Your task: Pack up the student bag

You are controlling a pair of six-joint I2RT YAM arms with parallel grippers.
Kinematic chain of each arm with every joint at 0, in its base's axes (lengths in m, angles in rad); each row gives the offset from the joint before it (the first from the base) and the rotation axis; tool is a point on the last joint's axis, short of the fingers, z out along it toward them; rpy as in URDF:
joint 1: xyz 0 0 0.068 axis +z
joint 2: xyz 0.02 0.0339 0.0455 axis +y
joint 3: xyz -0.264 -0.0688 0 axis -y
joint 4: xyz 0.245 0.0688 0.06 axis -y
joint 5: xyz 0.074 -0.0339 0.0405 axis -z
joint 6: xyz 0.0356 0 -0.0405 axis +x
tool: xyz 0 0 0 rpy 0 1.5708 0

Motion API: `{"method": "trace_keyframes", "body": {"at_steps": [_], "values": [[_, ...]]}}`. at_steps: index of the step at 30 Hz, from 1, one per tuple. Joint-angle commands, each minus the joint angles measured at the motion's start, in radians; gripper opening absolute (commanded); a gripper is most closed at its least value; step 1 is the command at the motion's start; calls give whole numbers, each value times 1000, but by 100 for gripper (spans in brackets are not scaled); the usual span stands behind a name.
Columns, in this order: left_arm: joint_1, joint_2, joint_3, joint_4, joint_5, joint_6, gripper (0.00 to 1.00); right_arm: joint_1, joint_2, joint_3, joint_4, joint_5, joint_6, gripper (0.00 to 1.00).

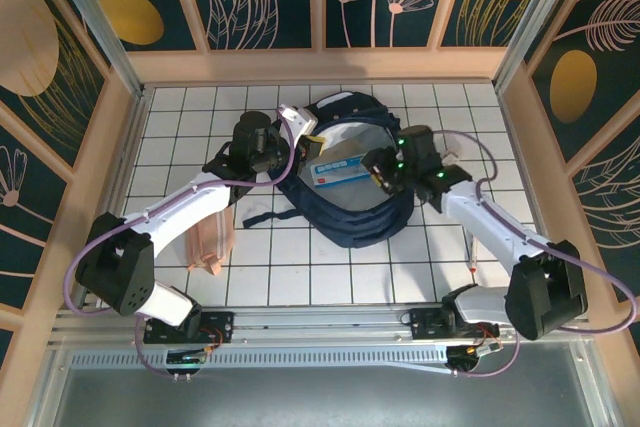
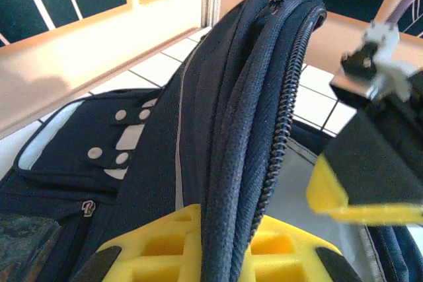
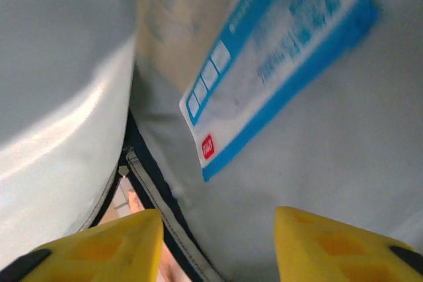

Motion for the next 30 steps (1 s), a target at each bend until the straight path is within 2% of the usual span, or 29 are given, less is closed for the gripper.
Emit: {"method": "trace_keyframes", "body": {"at_steps": [1, 7, 10, 11, 13, 15, 18, 23, 30], "values": [[2, -57, 30, 126, 66, -15, 0, 37, 52, 3, 45, 154, 216, 57], [2, -59, 33, 125, 67, -17, 0, 25, 234, 36, 130, 110, 158, 56], [2, -56, 32, 128, 72, -21, 0, 25, 304, 19, 223, 67, 165, 52], [2, -56, 30, 130, 73, -23, 0, 26, 325, 20, 254, 55, 161, 47], [3, -58, 29, 129, 72, -23, 0, 25, 348, 28, 352, 48, 97, 26], [2, -62, 28, 125, 72, -22, 0, 25, 356, 66, 358, 85, 36, 11], [2, -75, 26, 118, 66, -14, 0, 26, 342, 95, 402, 125, -34, 0], [2, -88, 38, 119, 59, -10, 0, 24, 336, 105, 515, 129, -38, 0], [1, -98, 43, 168, 60, -40, 0, -13, 421, 103, 710, 106, 20, 0]]}}
